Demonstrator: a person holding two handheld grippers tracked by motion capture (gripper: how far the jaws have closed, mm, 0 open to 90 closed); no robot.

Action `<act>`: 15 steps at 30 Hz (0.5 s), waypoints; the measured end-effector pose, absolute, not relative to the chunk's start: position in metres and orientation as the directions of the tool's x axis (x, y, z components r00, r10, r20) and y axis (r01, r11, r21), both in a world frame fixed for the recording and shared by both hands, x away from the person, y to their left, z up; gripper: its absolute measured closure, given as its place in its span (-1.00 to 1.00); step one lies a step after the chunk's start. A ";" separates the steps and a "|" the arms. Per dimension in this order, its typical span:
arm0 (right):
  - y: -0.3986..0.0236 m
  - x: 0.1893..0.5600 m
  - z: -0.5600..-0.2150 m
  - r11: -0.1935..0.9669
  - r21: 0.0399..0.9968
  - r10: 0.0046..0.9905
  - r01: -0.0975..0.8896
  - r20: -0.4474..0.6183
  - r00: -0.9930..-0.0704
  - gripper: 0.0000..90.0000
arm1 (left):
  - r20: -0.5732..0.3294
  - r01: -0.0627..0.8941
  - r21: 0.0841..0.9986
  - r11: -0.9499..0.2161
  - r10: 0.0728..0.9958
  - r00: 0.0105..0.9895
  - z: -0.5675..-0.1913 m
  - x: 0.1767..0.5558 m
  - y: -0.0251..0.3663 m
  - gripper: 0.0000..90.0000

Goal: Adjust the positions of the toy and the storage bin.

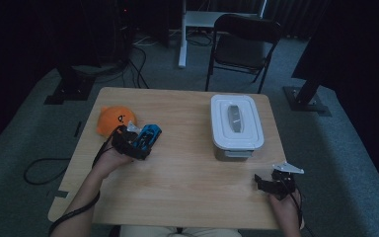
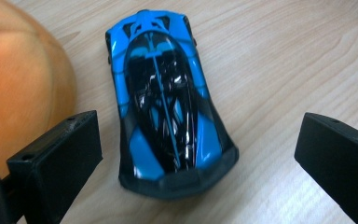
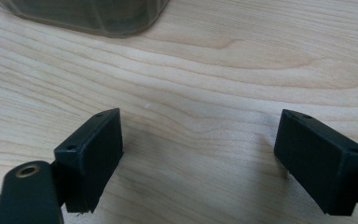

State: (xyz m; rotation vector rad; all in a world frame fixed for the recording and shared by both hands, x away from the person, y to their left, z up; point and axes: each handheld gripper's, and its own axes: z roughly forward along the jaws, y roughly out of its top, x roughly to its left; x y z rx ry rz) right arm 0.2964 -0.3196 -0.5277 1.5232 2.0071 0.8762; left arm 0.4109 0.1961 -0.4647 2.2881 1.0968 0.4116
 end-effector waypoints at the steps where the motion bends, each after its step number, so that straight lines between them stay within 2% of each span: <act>1: -0.320 0.296 -0.528 0.180 0.728 0.962 0.662 0.011 -0.274 -0.67 | 0.031 0.613 0.604 -0.510 0.784 0.620 -0.465 0.413 0.195 -0.97; 9: -0.320 0.296 -0.528 0.178 0.728 0.962 0.662 0.011 -0.271 -0.67 | 0.081 0.637 0.538 -0.552 0.786 0.613 -0.466 0.435 0.177 -0.97; 15: -0.320 0.296 -0.528 0.178 0.728 0.962 0.662 0.011 -0.271 -0.67 | 0.078 0.673 0.495 -0.549 0.800 0.595 -0.474 0.450 0.171 -0.97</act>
